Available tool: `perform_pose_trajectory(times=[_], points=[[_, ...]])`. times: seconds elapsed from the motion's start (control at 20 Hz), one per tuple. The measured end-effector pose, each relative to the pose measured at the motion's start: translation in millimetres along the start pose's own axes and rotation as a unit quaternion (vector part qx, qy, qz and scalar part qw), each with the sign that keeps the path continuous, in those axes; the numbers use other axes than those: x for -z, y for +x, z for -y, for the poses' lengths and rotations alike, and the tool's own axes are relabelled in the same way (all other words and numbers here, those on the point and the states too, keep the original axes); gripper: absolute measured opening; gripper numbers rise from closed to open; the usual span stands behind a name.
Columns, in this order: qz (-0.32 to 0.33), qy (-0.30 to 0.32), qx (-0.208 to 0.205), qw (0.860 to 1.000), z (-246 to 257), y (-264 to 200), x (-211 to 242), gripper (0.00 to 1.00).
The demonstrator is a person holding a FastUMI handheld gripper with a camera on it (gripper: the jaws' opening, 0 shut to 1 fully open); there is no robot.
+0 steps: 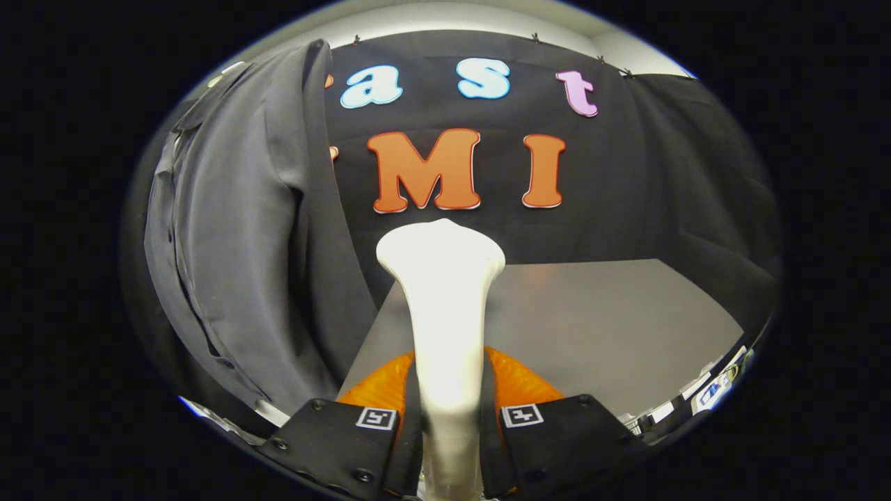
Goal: Iron the clothes twice with a garment steamer, once on the left side and once on the right side.
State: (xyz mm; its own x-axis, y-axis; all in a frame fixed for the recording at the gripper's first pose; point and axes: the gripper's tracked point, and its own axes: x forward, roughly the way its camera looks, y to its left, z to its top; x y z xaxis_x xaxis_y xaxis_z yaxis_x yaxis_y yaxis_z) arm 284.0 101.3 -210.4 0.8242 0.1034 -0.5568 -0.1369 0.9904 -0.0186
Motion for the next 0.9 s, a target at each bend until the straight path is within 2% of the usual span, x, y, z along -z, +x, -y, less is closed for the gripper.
perform_pose_trajectory(times=[0.5, 0.9], points=[[0.114, 0.025, 0.011, 0.993, -17.6, -101.4, -19.7, 0.41], [0.199, 0.009, -0.021, 0.98, -72.9, -164.8, -36.7, 0.41]])
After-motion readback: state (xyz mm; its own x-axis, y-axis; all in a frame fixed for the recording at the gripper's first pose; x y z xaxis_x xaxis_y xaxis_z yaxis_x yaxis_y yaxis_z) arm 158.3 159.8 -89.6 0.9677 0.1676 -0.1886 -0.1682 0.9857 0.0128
